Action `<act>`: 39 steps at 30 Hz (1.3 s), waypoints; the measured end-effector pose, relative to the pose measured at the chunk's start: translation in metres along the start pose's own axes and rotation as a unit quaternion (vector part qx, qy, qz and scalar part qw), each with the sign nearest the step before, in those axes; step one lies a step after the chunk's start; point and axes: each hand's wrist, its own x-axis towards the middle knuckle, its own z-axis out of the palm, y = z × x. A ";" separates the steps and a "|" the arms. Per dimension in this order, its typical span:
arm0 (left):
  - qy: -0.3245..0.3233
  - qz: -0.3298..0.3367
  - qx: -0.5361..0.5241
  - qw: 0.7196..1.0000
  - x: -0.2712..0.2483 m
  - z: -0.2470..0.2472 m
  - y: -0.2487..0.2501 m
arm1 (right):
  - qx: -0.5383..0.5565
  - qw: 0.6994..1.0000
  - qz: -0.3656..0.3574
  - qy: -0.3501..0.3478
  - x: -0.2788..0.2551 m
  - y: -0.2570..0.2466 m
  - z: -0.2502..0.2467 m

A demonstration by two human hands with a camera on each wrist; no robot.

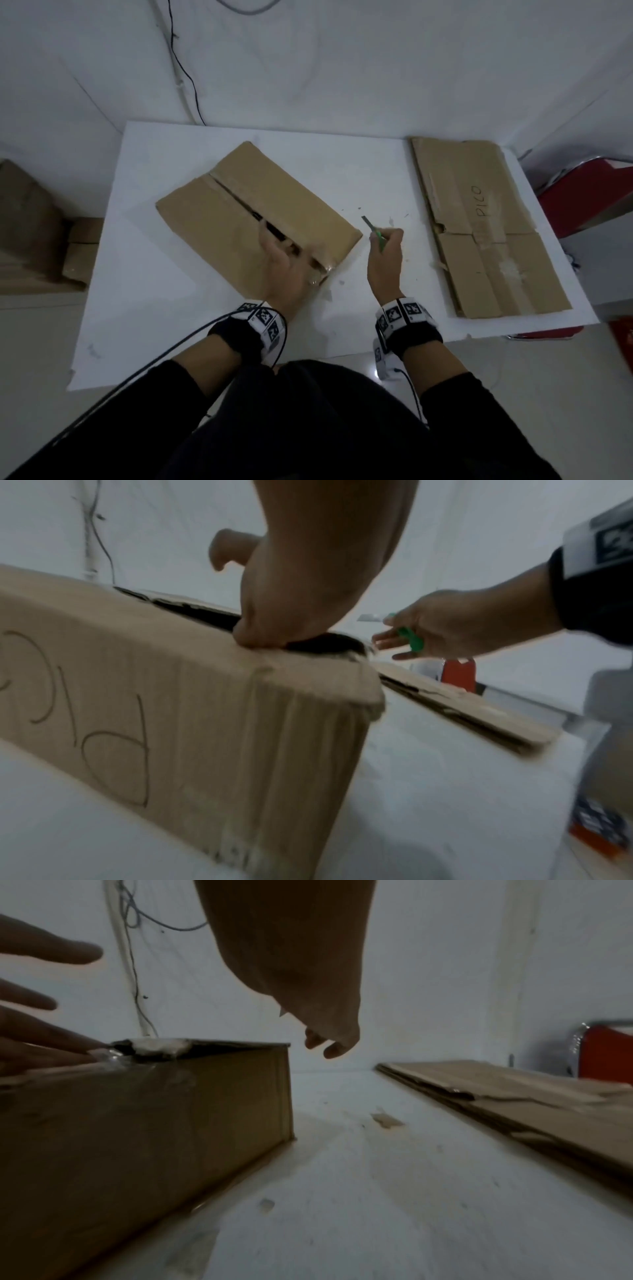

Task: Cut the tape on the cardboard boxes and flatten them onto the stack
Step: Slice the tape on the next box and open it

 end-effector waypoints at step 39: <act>-0.262 0.143 0.579 0.759 0.032 -0.031 0.017 | -0.030 0.990 -0.009 -0.140 -0.003 -0.009 -0.001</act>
